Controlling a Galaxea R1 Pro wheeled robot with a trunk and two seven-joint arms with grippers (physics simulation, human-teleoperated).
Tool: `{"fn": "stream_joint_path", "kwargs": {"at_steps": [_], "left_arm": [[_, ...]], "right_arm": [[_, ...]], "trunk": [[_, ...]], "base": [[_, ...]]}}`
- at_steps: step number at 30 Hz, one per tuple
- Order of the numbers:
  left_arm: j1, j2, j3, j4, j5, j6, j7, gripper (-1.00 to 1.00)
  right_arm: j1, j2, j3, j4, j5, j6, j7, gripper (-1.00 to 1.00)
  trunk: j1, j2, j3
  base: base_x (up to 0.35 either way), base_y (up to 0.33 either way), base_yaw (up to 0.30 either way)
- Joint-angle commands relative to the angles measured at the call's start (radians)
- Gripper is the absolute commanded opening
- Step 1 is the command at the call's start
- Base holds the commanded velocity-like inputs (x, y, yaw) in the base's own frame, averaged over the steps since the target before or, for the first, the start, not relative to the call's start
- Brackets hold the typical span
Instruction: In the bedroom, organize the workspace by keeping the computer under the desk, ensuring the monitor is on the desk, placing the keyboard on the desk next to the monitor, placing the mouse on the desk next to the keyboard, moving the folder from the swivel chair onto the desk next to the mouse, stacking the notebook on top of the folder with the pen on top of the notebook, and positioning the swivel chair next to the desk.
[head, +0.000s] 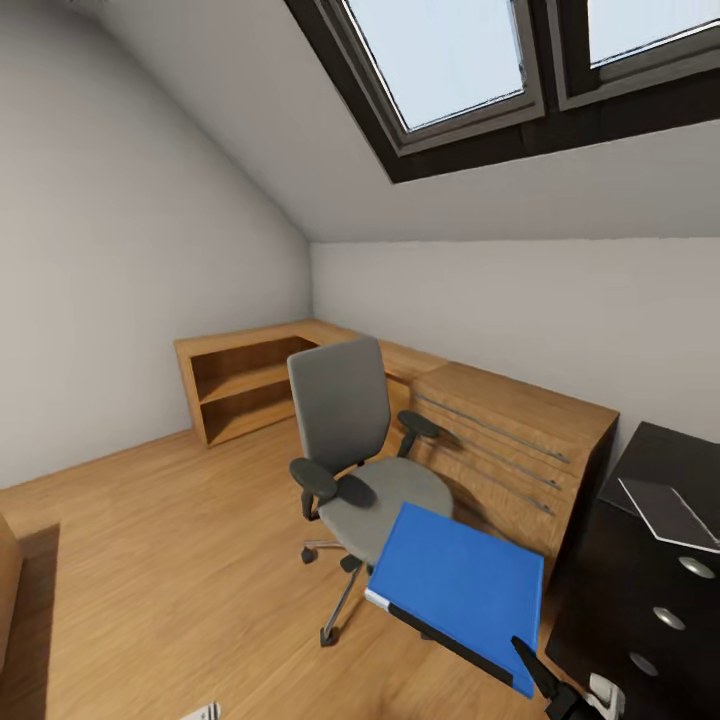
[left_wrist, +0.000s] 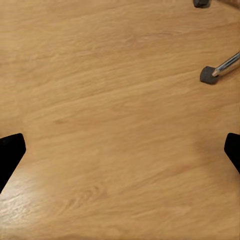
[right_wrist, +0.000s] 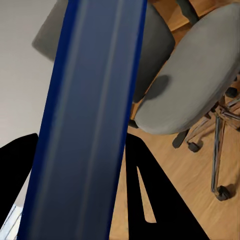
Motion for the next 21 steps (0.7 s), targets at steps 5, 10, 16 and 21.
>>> {"fn": "stream_joint_path", "kwargs": {"at_steps": [5, 10, 16, 21], "left_arm": [[-0.001, -0.002, -0.010, 0.016, 0.012, -0.030, 0.007, 1.00], [-0.001, -0.016, -0.011, 0.035, 0.009, -0.035, 0.007, 1.00], [-0.001, -0.020, -0.009, 0.038, 0.007, -0.036, 0.007, 1.00], [-0.001, -0.020, -0.008, 0.040, 0.008, -0.036, 0.007, 1.00]], "right_arm": [[0.007, 0.001, -0.009, 0.048, 0.008, -0.034, 0.043, -1.00], [0.008, 0.000, -0.012, 0.097, 0.008, -0.041, 0.066, -1.00], [0.008, 0.000, -0.012, 0.111, 0.008, -0.042, 0.071, -1.00], [0.008, 0.001, -0.012, 0.113, 0.008, -0.054, 0.071, -1.00]], "trunk": [[-0.019, 0.035, 0.015], [-0.038, 0.070, 0.031], [-0.061, 0.112, 0.049], [-0.081, 0.147, 0.065]], "base": [[0.000, 0.000, 0.000], [0.000, 0.000, 0.000], [0.000, 0.000, 0.000], [0.000, 0.000, 0.000]]}}
